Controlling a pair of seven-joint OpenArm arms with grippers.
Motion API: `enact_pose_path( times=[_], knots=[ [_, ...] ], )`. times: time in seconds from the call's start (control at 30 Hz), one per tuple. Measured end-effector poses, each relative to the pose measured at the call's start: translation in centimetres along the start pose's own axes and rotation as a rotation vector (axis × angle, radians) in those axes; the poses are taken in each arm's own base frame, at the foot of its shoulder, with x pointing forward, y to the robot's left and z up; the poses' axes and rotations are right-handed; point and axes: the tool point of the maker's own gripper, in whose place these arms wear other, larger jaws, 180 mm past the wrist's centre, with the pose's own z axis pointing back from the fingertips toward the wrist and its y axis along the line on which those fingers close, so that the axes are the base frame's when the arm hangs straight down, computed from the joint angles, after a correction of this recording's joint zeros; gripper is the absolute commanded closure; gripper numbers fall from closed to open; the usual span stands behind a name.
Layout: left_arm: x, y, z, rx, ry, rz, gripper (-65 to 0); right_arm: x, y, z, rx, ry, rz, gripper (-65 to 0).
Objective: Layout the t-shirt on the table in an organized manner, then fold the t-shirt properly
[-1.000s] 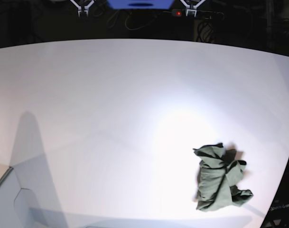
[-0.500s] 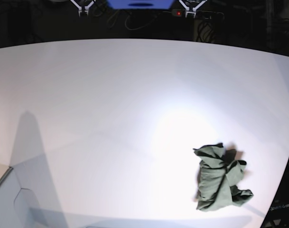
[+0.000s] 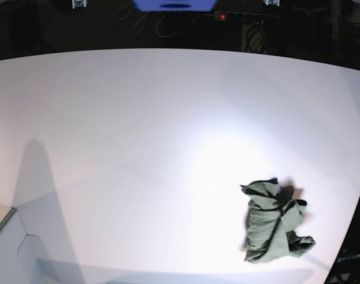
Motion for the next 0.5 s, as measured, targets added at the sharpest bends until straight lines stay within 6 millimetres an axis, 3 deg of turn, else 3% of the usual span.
enact_pose_path(
  times=[0.1, 0.2, 0.37, 0.5],
  knots=[
    [1.4, -0.2, 2.5, -0.019, -0.056, -0.011, -0.1, 3.0, -0.7, 3.0, -0.009, -0.1, 0.011, 0.0],
    [2.1, 1.5, 5.3, 0.036, -0.084, 0.019, -0.1, 7.0, -1.5, 6.3, -0.025, -0.218, 0.023, 0.0],
    [7.4, 3.4, 9.8, 0.093, -0.245, 0.021, -0.1, 12.5, -2.1, 11.5, -0.037, -0.377, 0.043, 0.0],
    [9.6, 4.0, 12.8, 0.116, -0.3, 0.005, -0.1, 16.3, -1.8, 14.1, -0.031, -0.491, 0.048, 0.0]
  ],
)
